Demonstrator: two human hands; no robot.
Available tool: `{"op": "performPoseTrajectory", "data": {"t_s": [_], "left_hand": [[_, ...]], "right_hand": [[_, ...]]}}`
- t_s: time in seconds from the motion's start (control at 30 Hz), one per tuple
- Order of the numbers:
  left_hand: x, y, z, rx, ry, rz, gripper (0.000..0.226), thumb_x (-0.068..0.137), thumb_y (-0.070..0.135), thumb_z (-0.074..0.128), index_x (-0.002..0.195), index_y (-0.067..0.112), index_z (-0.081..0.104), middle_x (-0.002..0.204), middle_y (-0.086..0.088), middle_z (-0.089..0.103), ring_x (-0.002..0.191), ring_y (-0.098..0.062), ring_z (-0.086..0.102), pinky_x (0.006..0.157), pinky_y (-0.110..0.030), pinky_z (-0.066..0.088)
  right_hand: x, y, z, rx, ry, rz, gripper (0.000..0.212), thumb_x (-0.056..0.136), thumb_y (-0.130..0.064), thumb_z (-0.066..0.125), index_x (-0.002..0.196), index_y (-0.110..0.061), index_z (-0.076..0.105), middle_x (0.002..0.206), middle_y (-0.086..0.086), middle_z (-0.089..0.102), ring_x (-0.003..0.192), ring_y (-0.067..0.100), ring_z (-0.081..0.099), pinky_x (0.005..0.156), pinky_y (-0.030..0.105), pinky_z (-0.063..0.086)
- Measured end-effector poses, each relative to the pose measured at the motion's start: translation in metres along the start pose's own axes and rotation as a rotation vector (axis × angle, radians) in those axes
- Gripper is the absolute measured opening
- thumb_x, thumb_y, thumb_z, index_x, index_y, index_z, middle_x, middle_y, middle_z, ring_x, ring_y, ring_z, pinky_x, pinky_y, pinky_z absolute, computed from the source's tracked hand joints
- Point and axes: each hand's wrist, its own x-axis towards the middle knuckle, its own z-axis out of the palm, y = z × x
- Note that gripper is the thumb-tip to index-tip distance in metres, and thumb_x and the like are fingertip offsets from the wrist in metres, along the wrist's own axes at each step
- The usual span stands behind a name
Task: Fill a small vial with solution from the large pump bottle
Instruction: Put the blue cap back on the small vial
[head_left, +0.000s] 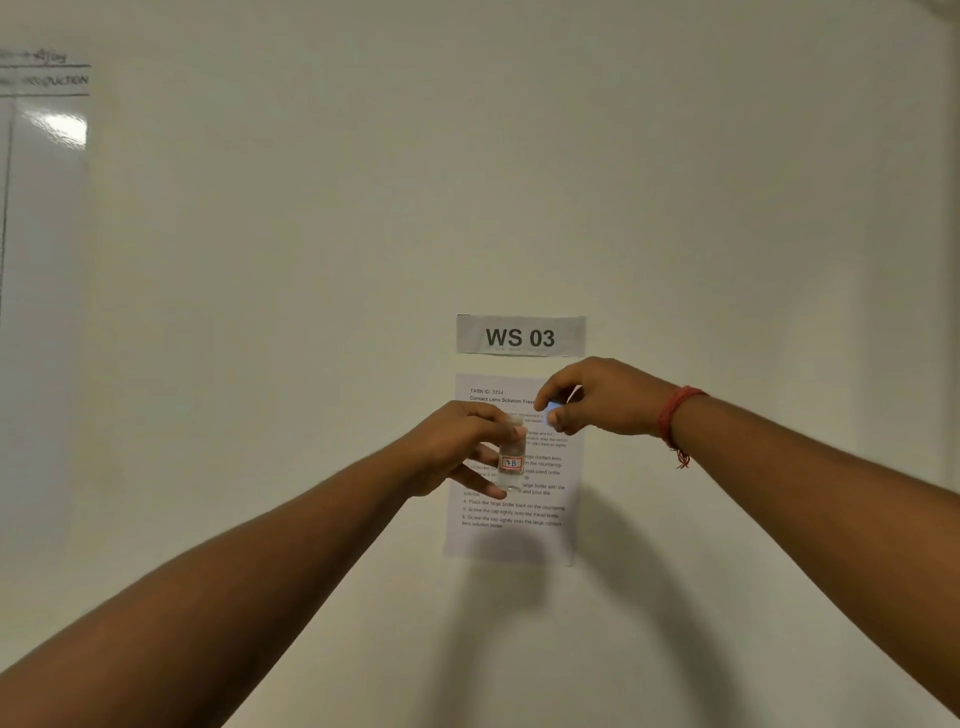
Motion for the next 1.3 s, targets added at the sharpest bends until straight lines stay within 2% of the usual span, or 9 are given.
{"op": "performPoseTrajectory", "data": {"t_s": [0.27,0.47,0.67,0.77,0.87,1.17,1.3], "left_hand": [[0.000,-0.003,0.008,-0.002,-0.010,0.010,0.021,0.092,0.017,0.073,0.108,0.004,0.072,0.113,-0.014,0.075,0.100,-0.036,0.074,0.077,-0.056,0.063],[-0.002,-0.016,0.016,-0.009,-0.054,0.016,0.012,0.092,0.019,0.074,0.100,0.010,0.077,0.105,-0.011,0.077,0.097,-0.029,0.076,0.078,-0.054,0.063],[-0.005,-0.026,0.021,0.001,-0.073,0.010,0.022,0.092,0.024,0.075,0.108,0.009,0.076,0.109,-0.012,0.077,0.101,-0.026,0.075,0.078,-0.050,0.063],[-0.006,-0.029,0.022,0.018,-0.072,0.003,0.024,0.092,0.025,0.074,0.108,0.008,0.075,0.105,-0.009,0.078,0.100,-0.025,0.075,0.079,-0.051,0.064],[-0.007,-0.031,0.024,0.014,-0.069,-0.002,0.024,0.092,0.025,0.075,0.108,0.008,0.076,0.100,-0.008,0.078,0.097,-0.022,0.076,0.076,-0.049,0.064],[-0.007,-0.035,0.024,0.026,-0.078,0.007,0.025,0.092,0.025,0.075,0.109,0.007,0.076,0.107,-0.014,0.077,0.101,-0.026,0.075,0.077,-0.048,0.064],[-0.008,-0.037,0.026,0.022,-0.092,0.004,0.024,0.093,0.023,0.074,0.111,0.007,0.075,0.109,-0.013,0.077,0.102,-0.026,0.075,0.078,-0.049,0.064]], "right_hand": [[0.005,-0.002,0.002,0.053,-0.008,-0.050,0.019,0.084,-0.024,0.074,0.091,-0.040,0.067,0.093,-0.009,0.068,0.074,0.008,0.073,0.074,0.023,0.058],[0.005,-0.007,0.012,0.053,-0.005,-0.093,0.020,0.084,-0.023,0.075,0.099,-0.035,0.068,0.094,-0.011,0.068,0.074,0.005,0.071,0.064,0.016,0.056],[0.002,-0.008,0.016,-0.044,-0.059,-0.102,0.018,0.084,-0.025,0.075,0.097,-0.035,0.069,0.094,-0.016,0.070,0.080,0.010,0.070,0.074,0.024,0.058],[-0.001,-0.009,0.019,-0.070,-0.112,-0.115,0.020,0.085,-0.021,0.074,0.091,-0.039,0.067,0.095,-0.018,0.070,0.084,0.003,0.068,0.071,0.015,0.054],[-0.003,-0.011,0.024,-0.106,-0.132,-0.128,0.020,0.084,-0.020,0.074,0.094,-0.037,0.068,0.095,-0.020,0.069,0.086,-0.003,0.065,0.071,0.011,0.048],[-0.002,-0.009,0.029,-0.171,-0.121,-0.136,0.015,0.085,-0.029,0.074,0.100,-0.028,0.070,0.092,-0.010,0.071,0.084,0.008,0.066,0.078,0.023,0.054],[-0.002,-0.007,0.030,-0.210,-0.121,-0.134,0.014,0.086,-0.034,0.072,0.096,-0.026,0.071,0.084,-0.009,0.071,0.077,0.006,0.065,0.075,0.026,0.054]]}}
